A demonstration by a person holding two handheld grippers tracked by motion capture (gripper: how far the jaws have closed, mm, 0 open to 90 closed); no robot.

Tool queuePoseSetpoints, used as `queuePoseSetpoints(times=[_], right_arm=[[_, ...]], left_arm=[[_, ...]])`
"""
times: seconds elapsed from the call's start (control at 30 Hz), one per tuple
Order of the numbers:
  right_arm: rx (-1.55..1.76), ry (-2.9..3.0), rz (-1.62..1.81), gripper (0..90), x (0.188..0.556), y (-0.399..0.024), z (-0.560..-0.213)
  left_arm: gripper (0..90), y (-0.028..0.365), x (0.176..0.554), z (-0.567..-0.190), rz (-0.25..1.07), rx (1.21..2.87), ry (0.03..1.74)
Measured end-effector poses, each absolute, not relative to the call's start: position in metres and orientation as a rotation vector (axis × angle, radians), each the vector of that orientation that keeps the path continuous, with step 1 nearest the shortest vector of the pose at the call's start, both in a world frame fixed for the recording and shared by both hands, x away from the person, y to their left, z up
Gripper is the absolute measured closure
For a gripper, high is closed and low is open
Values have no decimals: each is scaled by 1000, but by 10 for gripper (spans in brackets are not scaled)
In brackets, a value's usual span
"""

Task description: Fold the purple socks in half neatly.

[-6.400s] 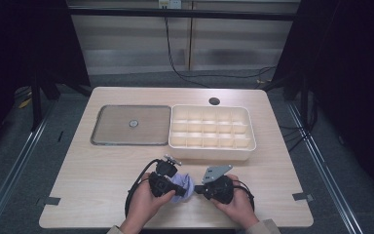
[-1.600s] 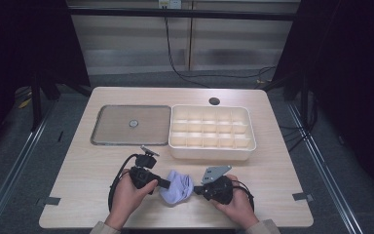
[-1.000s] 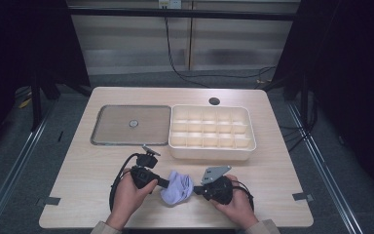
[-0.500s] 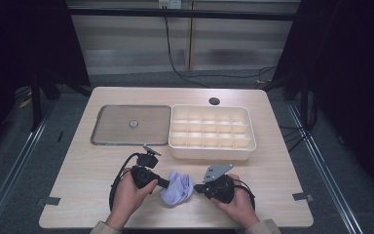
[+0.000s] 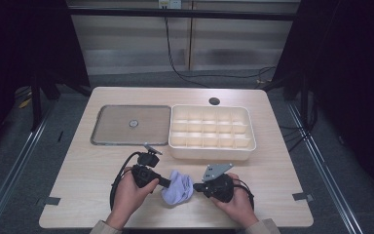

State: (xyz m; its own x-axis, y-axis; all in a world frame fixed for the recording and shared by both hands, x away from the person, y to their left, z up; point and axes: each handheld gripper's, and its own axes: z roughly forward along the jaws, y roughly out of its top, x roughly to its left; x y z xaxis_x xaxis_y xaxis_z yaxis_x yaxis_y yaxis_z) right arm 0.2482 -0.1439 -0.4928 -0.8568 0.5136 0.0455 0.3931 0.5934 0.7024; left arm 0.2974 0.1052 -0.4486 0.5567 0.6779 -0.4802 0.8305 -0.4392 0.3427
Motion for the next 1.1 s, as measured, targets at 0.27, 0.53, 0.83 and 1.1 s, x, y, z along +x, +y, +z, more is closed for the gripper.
queuePoseSetpoints(times=[0.27,0.53,0.83,1.1], right_arm=[[749,2668,1118,900,247,-141,-493],[728,2678,1109,900,248,-139,-495],[728,2690,1107,900,247,-137,-495],[738,2688,1107,900,247,-136,-496]], left_arm=[[874,99,295,-443,-344,2253,1187],[874,93,295,-440,-359,2272,1155],[872,84,294,-439,-357,2271,1141],[872,78,294,-440,-354,2287,1123]])
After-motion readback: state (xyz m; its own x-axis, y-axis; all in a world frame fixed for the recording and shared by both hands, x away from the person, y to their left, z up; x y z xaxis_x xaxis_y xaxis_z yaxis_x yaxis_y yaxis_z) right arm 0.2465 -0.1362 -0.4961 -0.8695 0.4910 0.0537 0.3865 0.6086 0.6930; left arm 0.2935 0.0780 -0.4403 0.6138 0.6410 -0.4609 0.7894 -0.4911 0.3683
